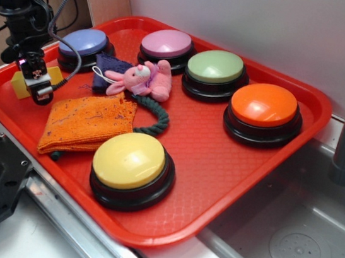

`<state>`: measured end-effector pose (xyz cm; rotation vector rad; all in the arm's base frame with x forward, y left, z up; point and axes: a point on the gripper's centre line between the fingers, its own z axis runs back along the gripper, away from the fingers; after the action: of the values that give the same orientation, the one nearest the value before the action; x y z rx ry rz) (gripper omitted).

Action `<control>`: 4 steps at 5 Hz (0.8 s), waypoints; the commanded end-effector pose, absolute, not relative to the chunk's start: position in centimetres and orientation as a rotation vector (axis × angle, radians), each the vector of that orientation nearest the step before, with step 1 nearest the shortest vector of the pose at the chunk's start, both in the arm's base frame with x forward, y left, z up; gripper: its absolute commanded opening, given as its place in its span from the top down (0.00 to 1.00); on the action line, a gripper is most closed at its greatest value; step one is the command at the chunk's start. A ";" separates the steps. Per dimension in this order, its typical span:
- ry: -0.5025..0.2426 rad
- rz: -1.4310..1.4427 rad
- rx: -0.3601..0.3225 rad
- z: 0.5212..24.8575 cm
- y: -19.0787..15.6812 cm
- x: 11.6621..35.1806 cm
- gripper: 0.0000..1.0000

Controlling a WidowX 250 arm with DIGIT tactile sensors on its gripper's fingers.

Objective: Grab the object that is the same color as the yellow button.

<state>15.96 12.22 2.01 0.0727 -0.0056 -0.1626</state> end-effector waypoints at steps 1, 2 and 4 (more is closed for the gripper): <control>-0.001 -0.121 0.096 1.5 12.5 16.1 1.00; 0.007 -0.096 0.089 2.2 12.0 16.3 1.00; 0.005 -0.061 0.013 7.1 7.5 18.5 1.00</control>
<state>17.60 7.24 5.80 -0.0057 0.0525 -0.0490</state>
